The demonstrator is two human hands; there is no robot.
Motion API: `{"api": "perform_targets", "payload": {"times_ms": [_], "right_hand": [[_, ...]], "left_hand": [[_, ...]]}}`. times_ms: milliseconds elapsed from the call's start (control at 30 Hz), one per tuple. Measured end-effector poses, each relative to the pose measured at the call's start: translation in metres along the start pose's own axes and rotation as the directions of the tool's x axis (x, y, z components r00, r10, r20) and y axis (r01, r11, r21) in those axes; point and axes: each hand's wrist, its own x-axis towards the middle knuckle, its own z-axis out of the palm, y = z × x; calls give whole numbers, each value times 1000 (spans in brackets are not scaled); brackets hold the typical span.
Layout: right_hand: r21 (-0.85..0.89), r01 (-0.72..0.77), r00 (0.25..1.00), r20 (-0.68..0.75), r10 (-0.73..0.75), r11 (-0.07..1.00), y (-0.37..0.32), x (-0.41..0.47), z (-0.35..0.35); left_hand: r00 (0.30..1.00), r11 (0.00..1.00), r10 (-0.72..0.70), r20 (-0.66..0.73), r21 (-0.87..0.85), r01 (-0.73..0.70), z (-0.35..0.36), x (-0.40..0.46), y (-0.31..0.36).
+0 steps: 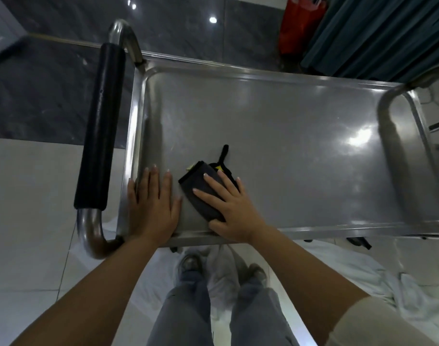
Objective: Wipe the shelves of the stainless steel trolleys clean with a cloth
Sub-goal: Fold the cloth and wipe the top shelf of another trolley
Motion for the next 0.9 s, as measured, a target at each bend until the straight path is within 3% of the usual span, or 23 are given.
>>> {"api": "perform_targets", "payload": {"times_ms": [167,267,400,500,633,800,900], "right_hand": [[82,-231,970,-60,237,969,63,-55,-24],[164,-437,876,-146,460,885,108,-98,-41],[135,-622,766,-97,635,771,161,-153,-61],[130,-689,712,-58,699,713,201,-183,-75],[190,-776,605,-41,795,601,242,-216,-86],[164,-758,634,-39,772,631,266,-238,-90],[194,-733,660,-30,751,652,268,-242,-85]], "left_hand": [[996,991,-32,77,133,21,-6,3,7],[990,986,-76,121,156,57,-16,5,23],[977,985,-113,183,149,86,-20,6,67],[976,988,-67,209,152,36,-12,7,117],[967,974,130,218,157,-166,6,8,200],[925,948,265,273,101,-302,30,6,302],[925,960,230,301,87,-267,37,2,339]]}}
